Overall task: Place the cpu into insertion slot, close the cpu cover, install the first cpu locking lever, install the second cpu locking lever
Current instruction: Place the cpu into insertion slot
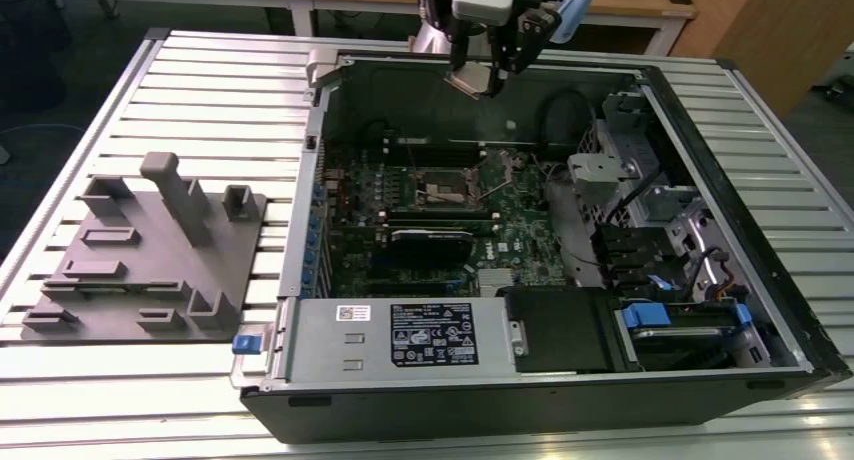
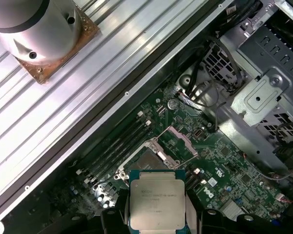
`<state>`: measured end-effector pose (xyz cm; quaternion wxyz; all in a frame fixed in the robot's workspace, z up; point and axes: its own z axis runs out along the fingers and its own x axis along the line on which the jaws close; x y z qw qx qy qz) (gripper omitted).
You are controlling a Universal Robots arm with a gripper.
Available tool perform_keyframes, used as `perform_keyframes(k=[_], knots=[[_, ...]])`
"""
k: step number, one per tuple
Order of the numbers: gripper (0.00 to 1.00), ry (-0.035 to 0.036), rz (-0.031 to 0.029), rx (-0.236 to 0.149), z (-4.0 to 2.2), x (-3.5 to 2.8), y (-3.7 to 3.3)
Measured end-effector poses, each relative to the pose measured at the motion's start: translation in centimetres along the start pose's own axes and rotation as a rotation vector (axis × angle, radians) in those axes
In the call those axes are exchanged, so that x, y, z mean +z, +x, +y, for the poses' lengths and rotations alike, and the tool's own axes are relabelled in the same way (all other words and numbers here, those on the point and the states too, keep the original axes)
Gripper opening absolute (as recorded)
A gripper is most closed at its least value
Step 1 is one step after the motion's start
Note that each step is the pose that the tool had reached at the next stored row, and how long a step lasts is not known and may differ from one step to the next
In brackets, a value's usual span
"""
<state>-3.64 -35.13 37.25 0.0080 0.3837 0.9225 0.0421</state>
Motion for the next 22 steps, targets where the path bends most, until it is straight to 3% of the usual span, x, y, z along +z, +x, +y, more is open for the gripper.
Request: perform_keyframes(k=[7, 15, 22], knots=[[0.54, -0.0006, -0.0032, 0.036, 0.0, 0.03, 0.0], [0.54, -0.0016, -0.0088, 0.102, 0.0, 0.06, 0.0], [0.54, -0.0019, -0.0107, 0.125, -0.07, 0.07, 0.07]])
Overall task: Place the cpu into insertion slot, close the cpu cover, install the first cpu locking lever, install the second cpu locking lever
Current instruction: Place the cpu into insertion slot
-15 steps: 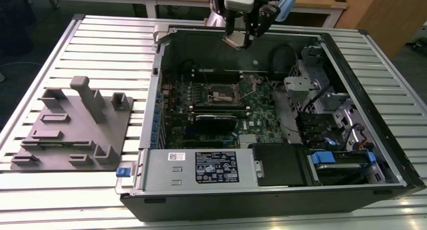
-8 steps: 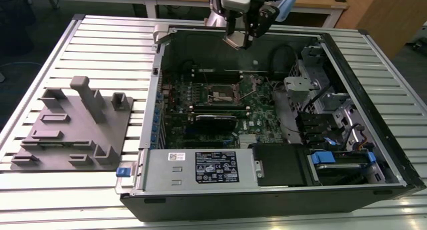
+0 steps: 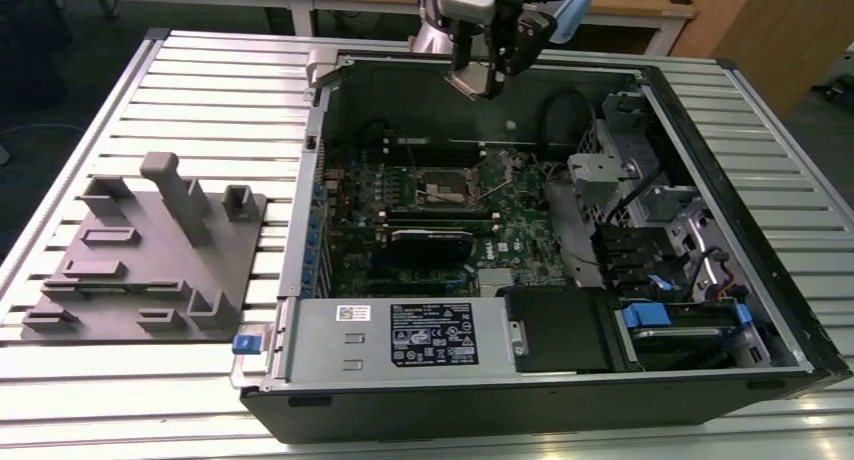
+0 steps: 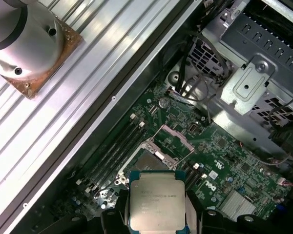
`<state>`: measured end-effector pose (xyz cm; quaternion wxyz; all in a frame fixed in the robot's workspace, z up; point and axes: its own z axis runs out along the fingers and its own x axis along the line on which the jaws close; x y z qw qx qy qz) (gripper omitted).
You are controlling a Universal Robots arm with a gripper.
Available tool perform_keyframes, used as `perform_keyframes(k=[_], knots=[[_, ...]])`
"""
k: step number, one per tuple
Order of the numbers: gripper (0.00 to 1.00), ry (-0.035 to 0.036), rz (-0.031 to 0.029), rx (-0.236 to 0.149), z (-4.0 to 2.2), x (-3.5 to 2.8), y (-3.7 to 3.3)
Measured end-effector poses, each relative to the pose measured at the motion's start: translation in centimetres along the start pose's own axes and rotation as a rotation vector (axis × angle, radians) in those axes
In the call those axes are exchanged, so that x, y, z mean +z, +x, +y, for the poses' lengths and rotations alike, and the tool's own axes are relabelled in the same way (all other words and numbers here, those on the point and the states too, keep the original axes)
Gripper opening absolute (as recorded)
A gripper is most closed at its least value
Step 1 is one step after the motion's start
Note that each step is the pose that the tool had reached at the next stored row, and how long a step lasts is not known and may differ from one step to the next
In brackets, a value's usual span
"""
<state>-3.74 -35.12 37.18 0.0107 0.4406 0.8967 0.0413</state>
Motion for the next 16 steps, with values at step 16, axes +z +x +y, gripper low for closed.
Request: perform_keyframes(k=[16], knots=[[0.54, -0.0021, -0.0094, 0.112, -0.02, 0.11, 0.0]])
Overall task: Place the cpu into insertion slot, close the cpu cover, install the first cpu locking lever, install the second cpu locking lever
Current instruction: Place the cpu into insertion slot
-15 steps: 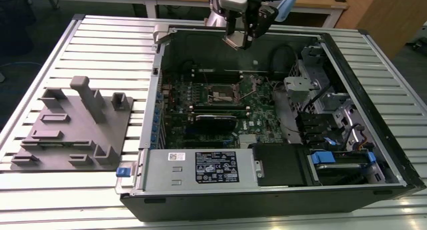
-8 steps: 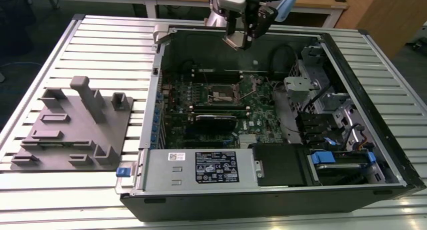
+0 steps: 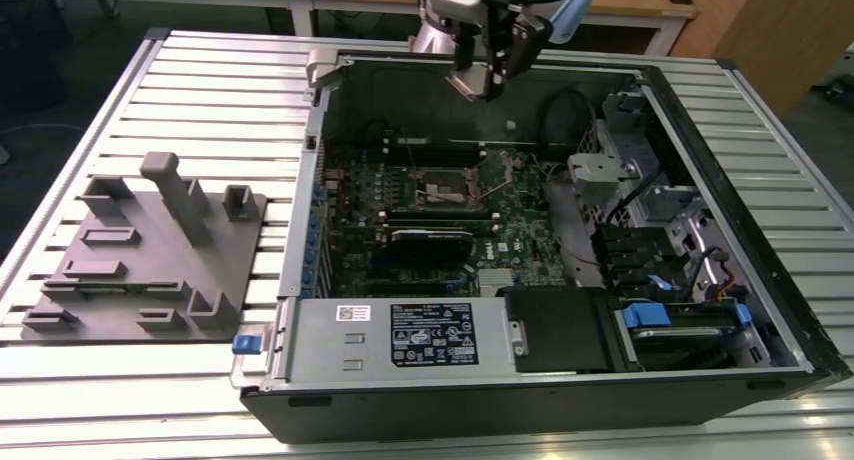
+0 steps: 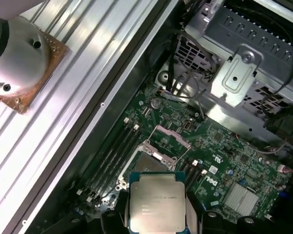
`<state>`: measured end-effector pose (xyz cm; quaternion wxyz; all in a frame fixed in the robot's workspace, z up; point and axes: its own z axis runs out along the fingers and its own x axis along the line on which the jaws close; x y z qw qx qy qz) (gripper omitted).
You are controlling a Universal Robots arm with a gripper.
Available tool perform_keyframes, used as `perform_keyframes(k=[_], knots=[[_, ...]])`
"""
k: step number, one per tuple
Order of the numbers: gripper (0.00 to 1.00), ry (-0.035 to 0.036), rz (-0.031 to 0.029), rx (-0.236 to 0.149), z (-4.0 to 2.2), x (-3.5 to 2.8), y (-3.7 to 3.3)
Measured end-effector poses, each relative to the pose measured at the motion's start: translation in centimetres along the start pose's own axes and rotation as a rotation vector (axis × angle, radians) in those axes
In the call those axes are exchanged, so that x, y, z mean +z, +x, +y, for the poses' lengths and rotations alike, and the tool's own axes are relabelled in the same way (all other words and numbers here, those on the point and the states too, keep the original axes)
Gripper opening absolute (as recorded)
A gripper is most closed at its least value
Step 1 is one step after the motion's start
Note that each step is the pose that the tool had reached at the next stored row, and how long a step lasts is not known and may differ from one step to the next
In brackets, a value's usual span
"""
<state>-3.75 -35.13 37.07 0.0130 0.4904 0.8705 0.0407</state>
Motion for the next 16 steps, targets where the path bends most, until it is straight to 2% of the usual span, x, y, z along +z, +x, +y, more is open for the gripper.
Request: perform_keyframes(k=[8, 16], knots=[[0.54, -0.0015, -0.0079, 0.094, -0.01, 0.11, 0.0], [0.54, -0.0016, -0.0085, 0.102, -0.01, 0.12, 0.0]])
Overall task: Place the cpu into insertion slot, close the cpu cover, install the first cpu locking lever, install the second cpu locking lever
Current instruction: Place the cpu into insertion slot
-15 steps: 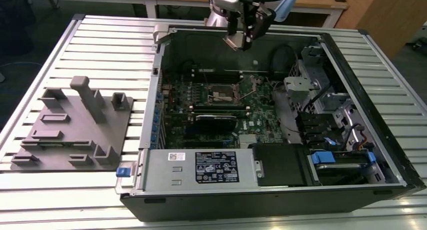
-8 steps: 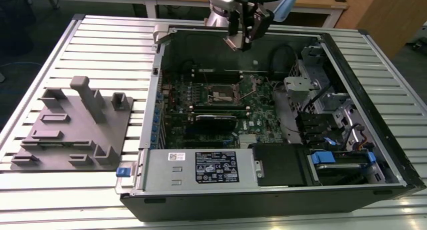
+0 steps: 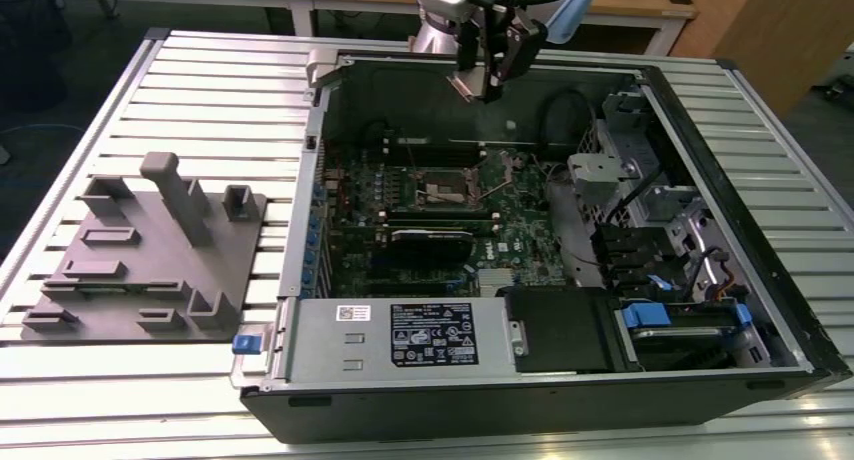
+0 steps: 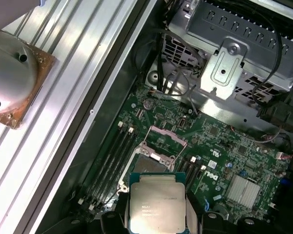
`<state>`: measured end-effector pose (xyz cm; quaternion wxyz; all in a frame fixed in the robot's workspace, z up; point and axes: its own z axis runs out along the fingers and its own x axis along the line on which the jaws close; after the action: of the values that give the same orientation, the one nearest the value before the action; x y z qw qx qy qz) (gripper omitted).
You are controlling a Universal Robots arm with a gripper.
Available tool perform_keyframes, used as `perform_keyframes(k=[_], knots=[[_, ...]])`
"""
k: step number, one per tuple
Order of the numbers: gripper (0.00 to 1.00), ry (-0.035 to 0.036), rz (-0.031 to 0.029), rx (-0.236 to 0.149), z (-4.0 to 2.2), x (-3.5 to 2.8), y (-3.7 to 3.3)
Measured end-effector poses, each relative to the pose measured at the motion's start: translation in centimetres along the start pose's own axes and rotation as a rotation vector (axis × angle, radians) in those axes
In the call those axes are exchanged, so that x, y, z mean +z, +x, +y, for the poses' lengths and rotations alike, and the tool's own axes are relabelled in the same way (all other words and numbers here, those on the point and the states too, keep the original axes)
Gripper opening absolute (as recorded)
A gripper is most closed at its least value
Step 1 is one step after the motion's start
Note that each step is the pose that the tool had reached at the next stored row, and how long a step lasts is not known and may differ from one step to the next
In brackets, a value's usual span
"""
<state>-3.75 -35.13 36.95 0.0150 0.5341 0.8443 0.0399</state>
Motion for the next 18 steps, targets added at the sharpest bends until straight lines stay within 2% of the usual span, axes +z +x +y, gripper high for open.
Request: perform_keyframes(k=[2, 4, 7, 9, 11, 18], knots=[[0.54, 0.0053, 0.0028, 0.001, 0.0, 0.02, 0.0], [0.54, 0.02, 0.0093, 0.003, -0.01, 0.06, 0.0], [0.54, 0.047, 0.0217, 0.007, 0.0, 0.16, 0.0], [0.54, 0.0559, 0.0258, 0.009, -0.01, 0.2, 0.0], [0.54, 0.0588, 0.0271, 0.01, -0.02, 0.2, 0.0], [0.54, 0.0589, 0.0273, 0.01, -0.01, 0.21, 0.0]])
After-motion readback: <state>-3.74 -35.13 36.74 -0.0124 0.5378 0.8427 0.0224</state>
